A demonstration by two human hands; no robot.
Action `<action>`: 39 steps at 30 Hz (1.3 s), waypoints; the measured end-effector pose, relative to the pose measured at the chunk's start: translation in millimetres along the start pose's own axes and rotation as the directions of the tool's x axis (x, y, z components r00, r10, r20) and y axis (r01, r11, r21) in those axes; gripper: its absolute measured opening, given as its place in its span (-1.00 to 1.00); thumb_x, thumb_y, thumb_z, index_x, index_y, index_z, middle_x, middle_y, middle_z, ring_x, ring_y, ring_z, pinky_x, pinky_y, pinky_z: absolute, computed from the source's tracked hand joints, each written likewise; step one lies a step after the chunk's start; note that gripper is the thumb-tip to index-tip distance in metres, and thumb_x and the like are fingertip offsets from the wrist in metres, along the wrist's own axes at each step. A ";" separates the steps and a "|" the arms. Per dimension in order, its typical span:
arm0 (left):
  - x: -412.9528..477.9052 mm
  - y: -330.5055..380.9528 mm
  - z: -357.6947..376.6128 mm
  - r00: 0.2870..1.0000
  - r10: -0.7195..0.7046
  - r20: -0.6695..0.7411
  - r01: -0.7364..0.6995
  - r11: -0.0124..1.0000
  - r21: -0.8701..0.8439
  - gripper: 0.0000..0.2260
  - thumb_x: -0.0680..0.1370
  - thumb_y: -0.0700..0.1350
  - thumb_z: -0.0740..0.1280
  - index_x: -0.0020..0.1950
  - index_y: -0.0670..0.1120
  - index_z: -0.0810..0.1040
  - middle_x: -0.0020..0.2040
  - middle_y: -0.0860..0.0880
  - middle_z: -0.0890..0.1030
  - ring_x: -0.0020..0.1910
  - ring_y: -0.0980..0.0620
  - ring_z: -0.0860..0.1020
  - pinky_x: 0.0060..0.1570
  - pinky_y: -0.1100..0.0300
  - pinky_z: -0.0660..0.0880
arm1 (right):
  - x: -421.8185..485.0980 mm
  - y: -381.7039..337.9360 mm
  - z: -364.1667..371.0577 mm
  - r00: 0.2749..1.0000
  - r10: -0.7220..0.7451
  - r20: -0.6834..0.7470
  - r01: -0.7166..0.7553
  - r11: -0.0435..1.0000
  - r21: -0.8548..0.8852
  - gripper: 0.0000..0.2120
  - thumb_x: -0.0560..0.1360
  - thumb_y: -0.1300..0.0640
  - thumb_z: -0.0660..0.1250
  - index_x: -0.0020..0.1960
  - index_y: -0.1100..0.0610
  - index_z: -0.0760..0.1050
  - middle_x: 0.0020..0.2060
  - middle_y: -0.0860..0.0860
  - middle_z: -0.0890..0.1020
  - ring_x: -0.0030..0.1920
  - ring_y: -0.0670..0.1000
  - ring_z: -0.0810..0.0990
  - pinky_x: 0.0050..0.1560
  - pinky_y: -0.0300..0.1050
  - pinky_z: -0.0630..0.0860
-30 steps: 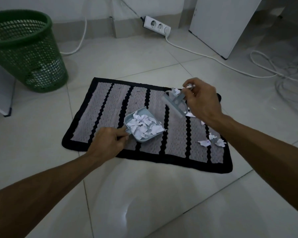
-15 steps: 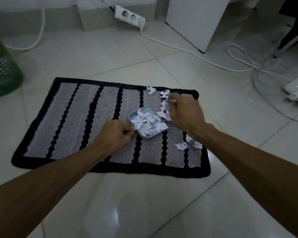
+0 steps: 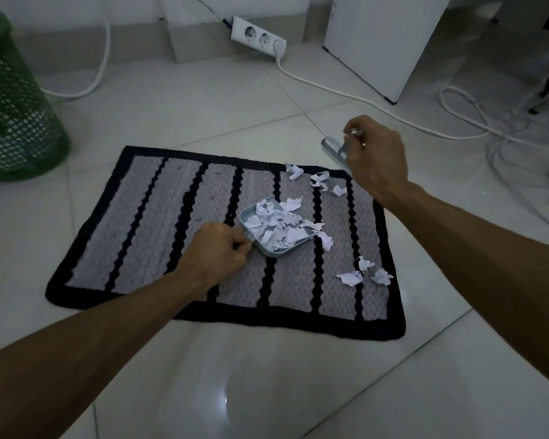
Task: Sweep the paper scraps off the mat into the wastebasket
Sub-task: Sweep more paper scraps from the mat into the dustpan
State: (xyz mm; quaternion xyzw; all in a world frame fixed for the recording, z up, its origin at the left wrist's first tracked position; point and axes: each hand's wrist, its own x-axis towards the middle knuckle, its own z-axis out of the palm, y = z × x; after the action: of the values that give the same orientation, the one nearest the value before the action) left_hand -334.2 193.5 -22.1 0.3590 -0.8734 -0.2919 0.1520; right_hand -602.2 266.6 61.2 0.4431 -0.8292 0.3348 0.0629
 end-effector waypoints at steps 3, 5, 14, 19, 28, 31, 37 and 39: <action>7.1 -0.6 -1.2 1.000 -0.011 0.018 0.011 1.000 0.012 -0.89 0.43 -0.20 0.40 -0.10 -0.13 0.71 -0.14 -0.11 0.72 -0.55 0.23 0.49 -0.47 0.42 0.46 | 2.7 15.4 13.3 0.989 0.052 0.140 -0.054 0.998 0.011 -0.84 0.58 0.15 0.24 0.07 0.10 0.59 -0.08 0.13 0.70 -0.15 0.10 0.64 -0.11 -0.06 0.56; 11.0 -2.2 -1.4 0.999 -0.020 0.043 0.020 1.000 0.011 -0.89 0.41 -0.23 0.40 -0.12 -0.14 0.71 -0.12 -0.11 0.72 -0.53 0.28 0.50 -0.46 0.47 0.45 | -11.0 13.2 21.7 0.975 0.027 0.218 -0.032 0.999 0.019 -0.84 0.59 0.15 0.24 0.05 0.11 0.59 -0.15 0.12 0.70 -0.25 0.08 0.63 -0.16 0.01 0.60; 15.6 -11.2 1.5 0.998 -0.027 0.062 0.028 0.999 -0.016 -0.88 0.43 -0.23 0.39 -0.12 -0.15 0.71 -0.11 -0.11 0.72 -0.50 0.24 0.53 -0.48 0.49 0.43 | -53.0 -18.2 7.3 0.948 -0.212 0.237 0.184 0.974 0.134 -0.92 0.58 0.19 0.31 0.03 0.10 0.57 -0.35 -0.09 0.59 -0.51 -0.24 0.46 -0.47 -0.43 0.30; 16.9 -9.1 1.4 0.999 -0.035 0.028 0.035 0.999 0.021 -0.89 0.43 -0.23 0.37 -0.16 -0.19 0.71 -0.23 -0.11 0.72 -0.53 0.27 0.49 -0.54 0.49 0.37 | -3.6 -23.7 19.3 0.979 -0.174 0.109 0.157 0.976 0.152 -0.87 0.59 0.17 0.26 0.06 0.14 0.57 -0.20 -0.05 0.65 -0.31 -0.04 0.57 -0.27 -0.19 0.50; 25.3 -17.9 1.2 0.997 -0.066 0.050 0.062 0.995 0.080 -0.87 0.40 -0.21 0.34 -0.26 -0.22 0.67 -0.31 -0.11 0.69 -0.45 0.04 0.59 -0.40 0.17 0.55 | -24.1 -21.8 29.1 0.848 -0.272 0.454 0.266 0.961 0.079 -0.88 0.60 0.22 0.26 0.03 0.15 0.57 -0.39 -0.12 0.52 -0.53 -0.21 0.48 -0.47 -0.41 0.32; 31.5 -24.9 -3.7 0.992 0.011 0.123 -0.028 0.991 0.134 -0.87 0.42 -0.23 0.34 -0.23 -0.25 0.67 -0.27 -0.15 0.70 -0.43 -0.01 0.59 -0.36 0.05 0.58 | -40.1 -14.4 13.8 0.878 -0.273 0.392 0.244 0.962 0.125 -0.90 0.59 0.17 0.29 0.05 0.06 0.57 -0.31 -0.12 0.62 -0.39 -0.15 0.59 -0.35 -0.29 0.51; 42.6 -28.5 -18.7 0.976 0.134 0.170 -0.159 0.976 0.146 -0.88 0.45 -0.24 0.36 -0.13 -0.17 0.71 -0.25 -0.13 0.71 -0.48 0.03 0.56 -0.37 0.10 0.58 | -45.1 -0.7 -2.2 0.989 -0.101 0.107 0.113 0.987 -0.113 -0.86 0.60 0.13 0.24 0.04 0.11 0.56 -0.29 0.11 0.67 -0.41 0.10 0.58 -0.31 0.03 0.59; 42.9 -28.2 -21.2 0.969 0.163 0.187 -0.187 0.975 0.119 -0.87 0.45 -0.25 0.38 -0.08 -0.15 0.71 -0.17 -0.12 0.72 -0.46 0.06 0.58 -0.32 0.07 0.61 | -53.6 -8.6 7.0 0.983 -0.081 0.166 0.116 0.970 -0.215 -0.80 0.60 0.16 0.19 0.09 0.15 0.57 -0.26 0.15 0.69 -0.40 0.12 0.59 -0.29 0.05 0.61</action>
State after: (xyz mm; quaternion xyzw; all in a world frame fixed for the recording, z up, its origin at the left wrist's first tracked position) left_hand -338.8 138.2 -20.5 0.2626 -0.9296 -0.2477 0.0749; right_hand -562.1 296.2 38.7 0.4986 -0.8410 0.2001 0.0639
